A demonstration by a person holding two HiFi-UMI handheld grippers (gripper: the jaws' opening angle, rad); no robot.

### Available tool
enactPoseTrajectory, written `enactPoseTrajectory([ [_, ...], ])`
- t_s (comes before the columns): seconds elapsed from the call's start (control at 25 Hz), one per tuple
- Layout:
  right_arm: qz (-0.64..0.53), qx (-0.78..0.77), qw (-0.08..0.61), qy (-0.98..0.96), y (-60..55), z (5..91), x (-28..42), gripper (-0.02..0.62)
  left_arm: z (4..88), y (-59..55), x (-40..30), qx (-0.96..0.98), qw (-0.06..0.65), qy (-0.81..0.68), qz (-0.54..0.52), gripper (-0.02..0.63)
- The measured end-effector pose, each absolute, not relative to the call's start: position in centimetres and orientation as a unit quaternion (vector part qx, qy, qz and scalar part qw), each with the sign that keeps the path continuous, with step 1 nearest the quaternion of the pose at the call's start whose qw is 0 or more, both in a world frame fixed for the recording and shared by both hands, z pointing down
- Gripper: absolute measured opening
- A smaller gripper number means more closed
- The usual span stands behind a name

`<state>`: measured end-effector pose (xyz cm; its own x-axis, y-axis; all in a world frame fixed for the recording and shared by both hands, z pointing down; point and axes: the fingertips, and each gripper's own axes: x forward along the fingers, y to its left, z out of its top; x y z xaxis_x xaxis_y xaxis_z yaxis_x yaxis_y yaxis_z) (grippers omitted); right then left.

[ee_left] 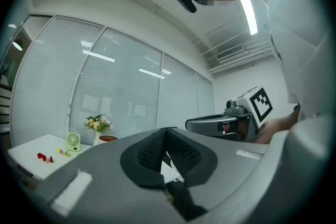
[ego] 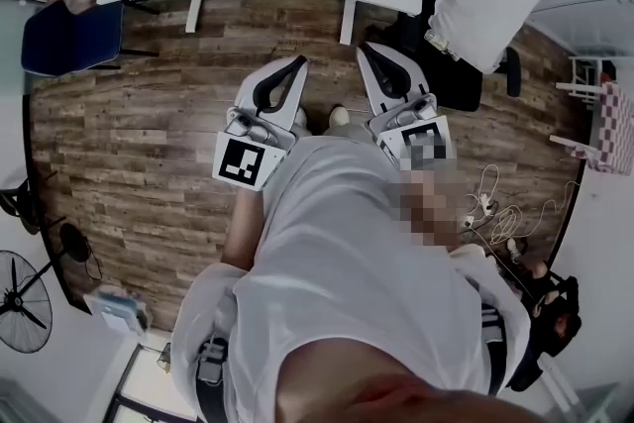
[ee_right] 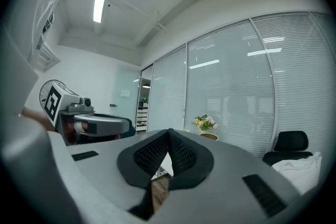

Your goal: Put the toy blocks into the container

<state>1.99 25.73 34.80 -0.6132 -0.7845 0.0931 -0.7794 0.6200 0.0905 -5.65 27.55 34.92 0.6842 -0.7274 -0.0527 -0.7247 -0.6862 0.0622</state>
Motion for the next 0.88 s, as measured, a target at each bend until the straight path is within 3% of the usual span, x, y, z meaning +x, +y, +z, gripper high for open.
enactPoseTrajectory([
  [0.48, -0.010, 0.493, 0.096, -0.865, 24.1, 37.3, 3.1, 0.008, 36.6, 26.0, -8.9, 0.924, 0.031, -0.376, -0.058, -0.002],
  [0.68, 0.020, 0.520, 0.153, -0.840, 22.0, 41.1, 4.0, 0.140, 39.0, 24.3, -9.5, 0.934, 0.034, -0.351, -0.046, -0.002],
  [0.88, 0.047, 0.544, 0.198, -0.814, 18.6, 44.1, 7.5, 0.167, 39.0, 22.4, -8.6, 0.939, 0.045, -0.339, -0.044, -0.002],
])
